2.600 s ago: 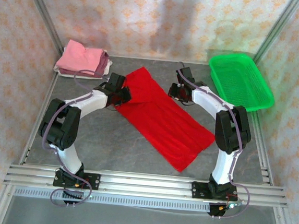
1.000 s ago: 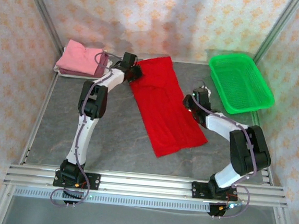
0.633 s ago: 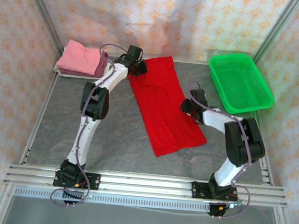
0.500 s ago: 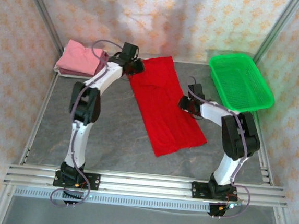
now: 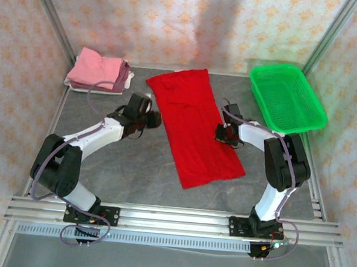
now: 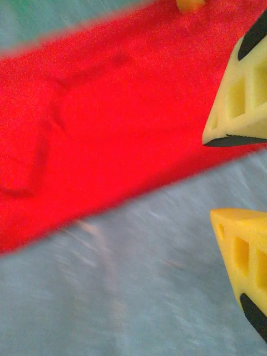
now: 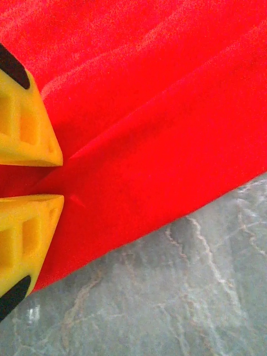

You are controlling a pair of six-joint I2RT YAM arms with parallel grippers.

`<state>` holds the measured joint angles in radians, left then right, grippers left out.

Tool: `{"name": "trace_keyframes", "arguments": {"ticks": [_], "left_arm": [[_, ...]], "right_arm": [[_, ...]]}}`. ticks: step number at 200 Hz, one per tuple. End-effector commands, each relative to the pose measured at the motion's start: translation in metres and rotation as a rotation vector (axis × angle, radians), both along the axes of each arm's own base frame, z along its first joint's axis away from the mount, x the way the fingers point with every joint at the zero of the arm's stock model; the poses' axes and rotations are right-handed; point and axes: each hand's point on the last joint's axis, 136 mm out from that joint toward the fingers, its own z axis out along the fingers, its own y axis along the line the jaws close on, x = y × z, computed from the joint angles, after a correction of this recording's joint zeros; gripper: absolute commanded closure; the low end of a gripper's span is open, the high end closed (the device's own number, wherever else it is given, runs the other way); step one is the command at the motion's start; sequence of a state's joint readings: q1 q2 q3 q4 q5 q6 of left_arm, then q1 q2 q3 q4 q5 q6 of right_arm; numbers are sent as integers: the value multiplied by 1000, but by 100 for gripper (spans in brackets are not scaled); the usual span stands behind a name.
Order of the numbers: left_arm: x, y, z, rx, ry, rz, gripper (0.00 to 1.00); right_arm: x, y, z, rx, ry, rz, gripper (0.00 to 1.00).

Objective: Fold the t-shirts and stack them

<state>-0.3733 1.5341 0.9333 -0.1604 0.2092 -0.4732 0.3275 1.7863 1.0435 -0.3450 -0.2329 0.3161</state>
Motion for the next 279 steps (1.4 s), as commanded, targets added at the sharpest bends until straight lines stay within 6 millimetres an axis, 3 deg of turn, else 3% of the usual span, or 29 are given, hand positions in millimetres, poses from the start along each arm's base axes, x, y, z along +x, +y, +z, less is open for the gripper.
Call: {"name": "trace_keyframes", "arguments": {"ticks": [1,27,70,96,110,136,150,168,185,204,209,237,279], "left_arm": [[3,1,7,-26,-45,23,66],[-2,9,-2,-8,-23,59,67],[-31,19,-14,-4,34,64,67],[-51,35,-26,35,73,90,63],[-50,38,-26,17,65,96,63],[-21,30,-11,10,31,67,65],[7,19,8,18,-15,25,72],[44,11,27,38,-68,12,73],[80,6,31,56,-66,9,76],[115,8,26,69,-20,33,81],[123,10,13,82,7,39,84],[165,20,-6,100,40,81,85],[204,11,-45,114,109,51,87]], "right_arm": [[-30,-6,-17,-60,99,20,79],[-52,11,-28,-27,135,31,80],[-87,74,-26,135,167,19,80],[-93,105,-22,185,181,-2,78],[-89,108,-17,184,172,-24,74],[-58,97,21,109,37,-18,70],[-36,88,43,49,-27,-11,69],[-1,85,65,22,-103,-13,68],[35,86,76,4,-149,-9,70],[73,87,73,-25,-149,-15,78],[82,87,71,-29,-146,-18,80],[127,82,61,-68,-153,-54,94],[163,72,34,-115,-122,-108,98]]}}
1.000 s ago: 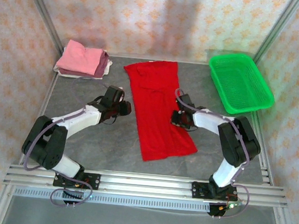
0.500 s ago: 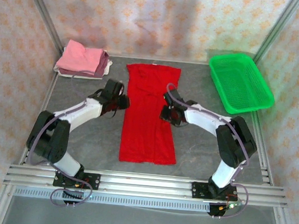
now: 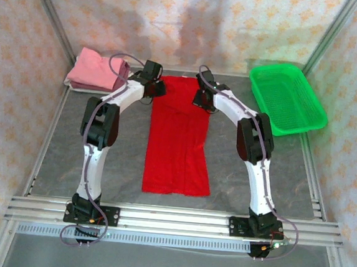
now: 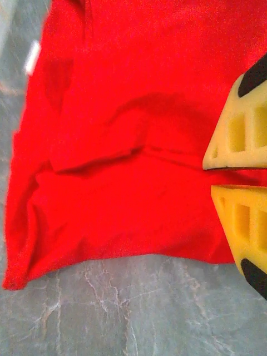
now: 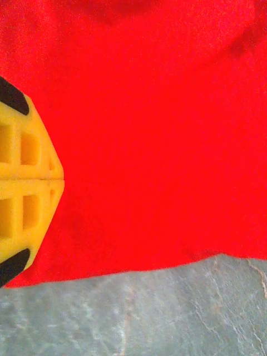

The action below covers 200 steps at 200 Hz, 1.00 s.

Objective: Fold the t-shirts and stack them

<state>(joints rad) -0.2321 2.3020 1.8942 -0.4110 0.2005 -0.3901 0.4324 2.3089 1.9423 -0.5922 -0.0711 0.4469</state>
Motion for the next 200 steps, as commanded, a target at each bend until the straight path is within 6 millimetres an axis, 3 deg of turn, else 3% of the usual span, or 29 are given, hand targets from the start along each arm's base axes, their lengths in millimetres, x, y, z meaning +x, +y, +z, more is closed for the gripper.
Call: {"name": "trace_keyframes", "arguments": {"ticks": [1,71,110,134,155,178,187,200], "left_arm": [[4,-2,-17,36,79,-30,87],[54,-6,-62,-39,92,2,89],[94,-9,-59,-199,-24,28,86],[111,1,-30,-202,-120,37,84],[119,9,11,-184,-202,32,83],[120,8,67,-175,-294,-16,77],[115,11,89,-156,-313,-23,69],[103,14,121,-144,-322,-37,67]], "right_arm": [[7,-16,-9,-81,37,-31,98],[60,-38,-62,-46,59,-130,100],[104,-46,-56,49,-40,-169,100],[117,-40,-25,103,-114,-158,94],[118,-31,20,170,-166,-138,87],[107,-21,81,251,-206,-107,78],[100,-18,106,268,-227,-88,76],[84,-15,138,276,-251,-55,72]]}}
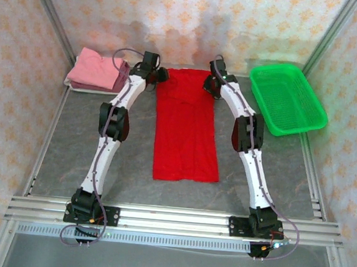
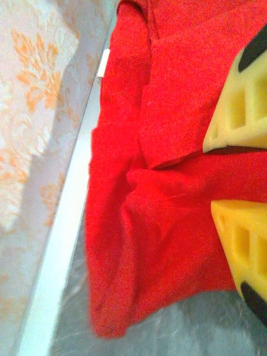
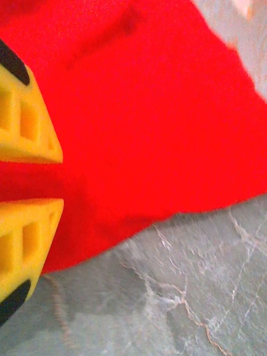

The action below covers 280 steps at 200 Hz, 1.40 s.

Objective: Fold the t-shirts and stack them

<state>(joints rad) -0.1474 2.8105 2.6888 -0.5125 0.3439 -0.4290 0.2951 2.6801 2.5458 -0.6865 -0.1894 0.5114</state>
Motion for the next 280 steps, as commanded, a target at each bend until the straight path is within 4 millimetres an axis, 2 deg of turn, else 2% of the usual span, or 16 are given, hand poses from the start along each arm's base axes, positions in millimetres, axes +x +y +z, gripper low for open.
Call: {"name": "trace_keyframes", "arguments": {"ticks": [1,22,26,32,46,52,56,82,106,118,123,144,167,219,241,280], "left_arm": [[-10,4,129,24,-173,-36,68],[-40,2,165,6,-190,-63,66],[-47,2,165,-1,-193,-59,66],[-61,5,187,-17,-244,-41,65],[-109,14,188,-39,-271,1,59],[-135,19,192,-38,-286,17,49],[-152,22,188,-32,-284,30,44],[-256,21,146,-40,-269,-30,23],[-337,13,94,-101,-108,-143,18],[-373,10,78,-120,-43,-171,15],[-386,7,71,-142,-25,-185,15],[-431,-7,49,-211,53,-231,19],[-463,-18,30,-183,151,-285,24],[-499,-39,0,-223,280,-323,28],[-508,-42,-9,-213,300,-324,28],[-504,-53,-16,-214,302,-339,33]], "right_arm": [[-21,14,142,88,-180,58,72],[-58,18,172,90,-199,114,67],[-66,18,175,91,-205,126,66],[-80,19,176,93,-212,146,64],[-118,19,172,99,-239,194,61],[-136,17,168,109,-255,216,59],[-147,17,170,121,-276,235,58],[-236,2,125,193,-241,294,50],[-308,-8,84,278,-149,327,49],[-332,-17,64,291,-103,295,47],[-340,-20,63,307,-113,284,46],[-359,-32,36,334,-71,207,47],[-366,-31,25,368,-58,195,48],[-370,-43,11,298,-45,177,48],[-370,-47,5,281,-49,161,48],[-367,-45,0,284,-42,165,49]]}}
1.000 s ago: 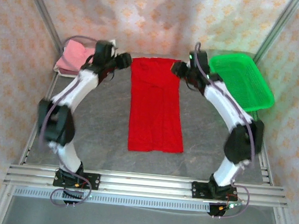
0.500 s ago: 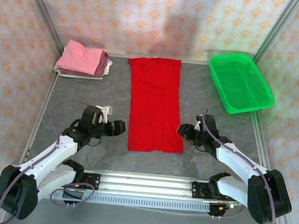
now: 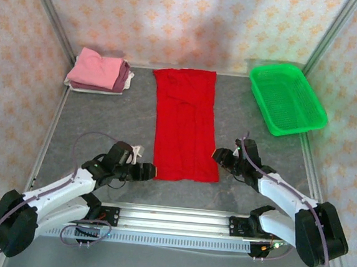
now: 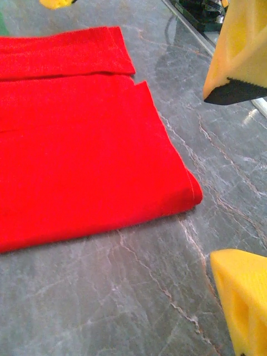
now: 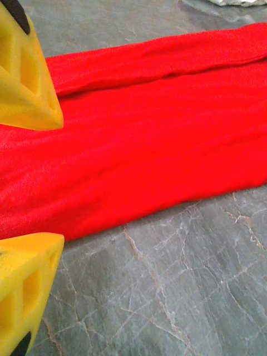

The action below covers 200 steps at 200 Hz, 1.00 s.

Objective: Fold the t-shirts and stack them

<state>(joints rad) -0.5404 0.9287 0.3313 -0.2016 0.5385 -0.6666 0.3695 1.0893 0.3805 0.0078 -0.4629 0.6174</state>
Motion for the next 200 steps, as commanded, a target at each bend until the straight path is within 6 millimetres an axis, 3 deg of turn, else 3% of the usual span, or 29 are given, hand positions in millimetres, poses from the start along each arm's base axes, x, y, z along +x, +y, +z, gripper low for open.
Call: {"name": "trace_keyframes", "arguments": {"ticks": [1,57,121,167,184,200], "left_arm": [[7,-6,-3,-6,-10,21,33],[25,-17,-3,-9,-35,25,40],[25,-30,-12,18,-3,-13,43],[29,-40,-16,13,4,-20,51],[28,-42,-20,27,17,-33,67],[27,-37,-26,53,27,-19,73]], "right_arm": [[8,-2,0,-6,-32,-16,49],[6,-5,-6,-28,-27,-19,49],[4,-10,-13,-55,-22,-26,49],[3,-10,-15,-63,-20,-22,49],[1,-9,-14,-54,-15,-15,49],[-2,-7,-12,-40,-9,-4,49]]}}
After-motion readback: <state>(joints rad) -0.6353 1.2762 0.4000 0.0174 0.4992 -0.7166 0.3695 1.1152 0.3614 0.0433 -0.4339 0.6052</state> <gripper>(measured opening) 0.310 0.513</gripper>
